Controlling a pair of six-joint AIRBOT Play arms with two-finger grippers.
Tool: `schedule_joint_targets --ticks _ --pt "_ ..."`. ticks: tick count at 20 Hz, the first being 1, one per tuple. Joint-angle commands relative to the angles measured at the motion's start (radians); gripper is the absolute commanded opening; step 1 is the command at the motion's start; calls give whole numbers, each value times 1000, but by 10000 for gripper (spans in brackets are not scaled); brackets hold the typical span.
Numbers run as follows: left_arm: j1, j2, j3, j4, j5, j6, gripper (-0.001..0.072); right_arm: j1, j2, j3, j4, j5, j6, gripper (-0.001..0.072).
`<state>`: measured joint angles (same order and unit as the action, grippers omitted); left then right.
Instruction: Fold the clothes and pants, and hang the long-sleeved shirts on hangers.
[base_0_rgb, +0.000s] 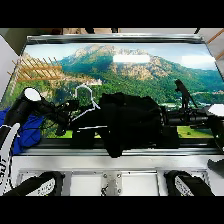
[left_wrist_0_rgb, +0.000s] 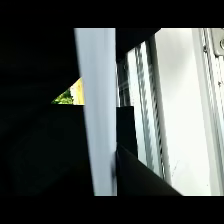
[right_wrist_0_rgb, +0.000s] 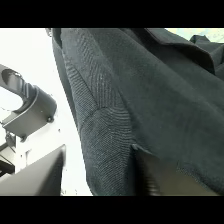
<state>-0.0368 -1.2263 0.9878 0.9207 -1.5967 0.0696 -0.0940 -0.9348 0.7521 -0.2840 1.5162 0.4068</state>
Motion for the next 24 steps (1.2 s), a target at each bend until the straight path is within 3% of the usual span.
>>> schedule_joint_targets --ticks 1,3,7,11,12,24 --pt "-1 0 0 -24 -1 1 25 13 0 -1 1 -10 -2 237" --pt "-1 0 0 -24 -1 1 25 12 0 -1 1 -10 -19 20" --pt "-1 0 0 -24 -1 1 25 12 0 -1 0 -32 -48 18" --pt "-1 0 0 -24 -1 1 25 12 0 -1 0 -47 -405 18" --pt "-1 0 0 -24 -1 1 25 12 0 -1 0 -65 -440 18" --pt "-1 0 1 -24 4 -24 26 12 0 -1 1 -102 -441 15"
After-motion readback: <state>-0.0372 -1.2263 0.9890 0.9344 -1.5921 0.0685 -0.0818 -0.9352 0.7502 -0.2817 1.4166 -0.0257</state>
